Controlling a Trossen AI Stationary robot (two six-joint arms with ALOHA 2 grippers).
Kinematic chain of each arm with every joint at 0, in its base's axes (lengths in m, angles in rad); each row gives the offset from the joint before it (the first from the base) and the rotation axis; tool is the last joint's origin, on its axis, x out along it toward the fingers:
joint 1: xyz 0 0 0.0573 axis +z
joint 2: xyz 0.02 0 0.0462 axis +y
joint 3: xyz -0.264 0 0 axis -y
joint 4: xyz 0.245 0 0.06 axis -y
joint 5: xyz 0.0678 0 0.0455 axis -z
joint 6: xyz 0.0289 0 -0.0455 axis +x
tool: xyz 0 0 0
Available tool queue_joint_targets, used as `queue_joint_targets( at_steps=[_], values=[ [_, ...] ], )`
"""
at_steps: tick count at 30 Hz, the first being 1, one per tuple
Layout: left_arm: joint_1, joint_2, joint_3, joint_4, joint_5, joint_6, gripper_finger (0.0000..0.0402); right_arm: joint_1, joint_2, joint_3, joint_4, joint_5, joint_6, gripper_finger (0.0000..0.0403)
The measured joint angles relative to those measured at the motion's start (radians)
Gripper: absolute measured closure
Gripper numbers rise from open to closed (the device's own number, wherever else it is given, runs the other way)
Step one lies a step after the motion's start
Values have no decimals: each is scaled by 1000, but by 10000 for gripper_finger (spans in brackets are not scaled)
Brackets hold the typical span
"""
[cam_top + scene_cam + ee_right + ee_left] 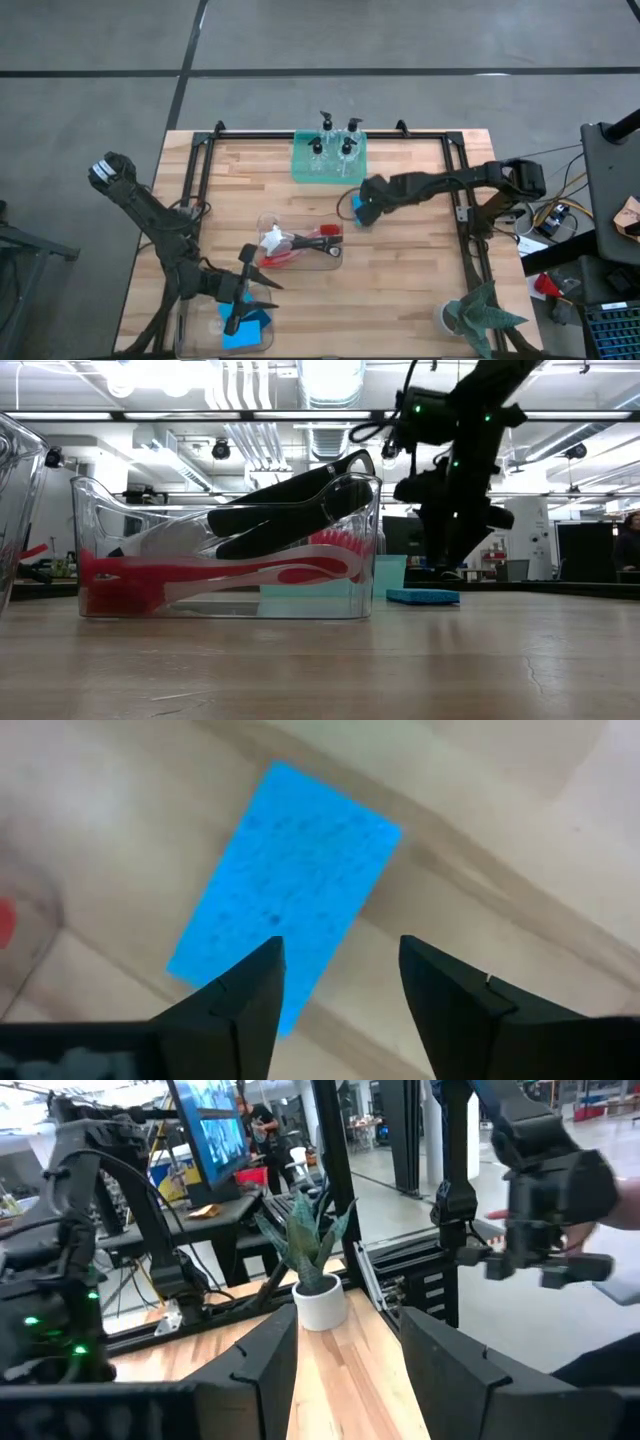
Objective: Pick & Place Kitchen Sink Supplies
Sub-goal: Put the blue sponge into the bottom transparent bin
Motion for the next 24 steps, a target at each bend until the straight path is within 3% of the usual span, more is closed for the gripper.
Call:
queue_joint_targets(
  at_steps=[8,24],
  values=[
    [0,0,0,-2,0,-2,229,-118,0,-26,122,-87,-42,217],
    [0,0,0,-5,1,5,229,-117,107,-70,199,-115,-71,232]
  ],
)
